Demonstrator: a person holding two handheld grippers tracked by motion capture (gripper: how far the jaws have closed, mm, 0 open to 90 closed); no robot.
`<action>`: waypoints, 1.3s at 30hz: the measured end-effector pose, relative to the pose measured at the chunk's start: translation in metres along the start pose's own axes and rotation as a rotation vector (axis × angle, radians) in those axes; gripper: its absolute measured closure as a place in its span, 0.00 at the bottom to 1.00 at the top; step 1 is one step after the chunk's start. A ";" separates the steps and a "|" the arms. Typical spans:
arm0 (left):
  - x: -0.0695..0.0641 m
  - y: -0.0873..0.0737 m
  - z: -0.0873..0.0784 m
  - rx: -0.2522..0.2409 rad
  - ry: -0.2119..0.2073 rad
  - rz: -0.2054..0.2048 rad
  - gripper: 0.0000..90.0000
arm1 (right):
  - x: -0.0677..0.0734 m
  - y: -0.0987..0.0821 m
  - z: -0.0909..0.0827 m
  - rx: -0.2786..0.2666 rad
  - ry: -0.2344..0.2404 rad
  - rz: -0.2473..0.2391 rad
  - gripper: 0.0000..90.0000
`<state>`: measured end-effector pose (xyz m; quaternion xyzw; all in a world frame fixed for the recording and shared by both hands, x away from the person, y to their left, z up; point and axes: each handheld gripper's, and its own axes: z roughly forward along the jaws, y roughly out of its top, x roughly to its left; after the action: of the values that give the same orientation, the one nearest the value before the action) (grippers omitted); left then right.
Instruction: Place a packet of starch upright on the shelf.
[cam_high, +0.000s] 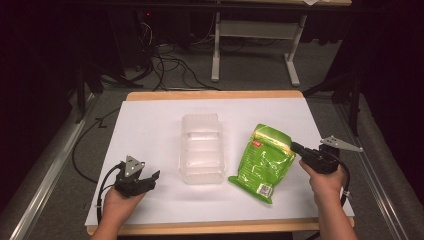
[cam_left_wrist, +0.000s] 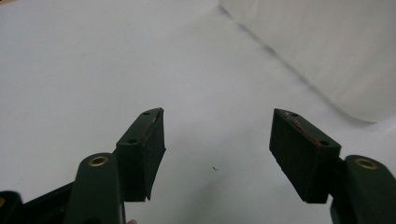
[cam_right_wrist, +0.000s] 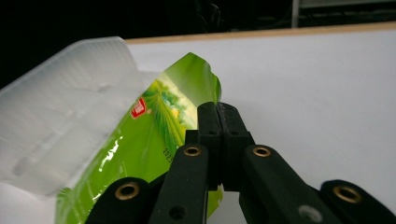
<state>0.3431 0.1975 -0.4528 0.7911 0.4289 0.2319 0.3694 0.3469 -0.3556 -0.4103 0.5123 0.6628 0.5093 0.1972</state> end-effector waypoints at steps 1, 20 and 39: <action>0.000 0.000 0.000 -0.005 -0.001 -0.001 0.40 | 0.003 0.003 -0.003 -0.017 0.014 -0.011 1.00; 0.001 0.001 -0.004 -0.039 -0.014 0.010 0.40 | 0.058 0.072 -0.017 -0.160 0.008 -0.192 1.00; -0.002 0.001 -0.004 -0.040 -0.014 0.023 0.40 | 0.060 0.030 -0.026 -0.179 -0.054 -0.198 1.00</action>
<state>0.3400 0.1973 -0.4494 0.7900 0.4125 0.2389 0.3855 0.3171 -0.3170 -0.3575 0.4383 0.6565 0.5305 0.3090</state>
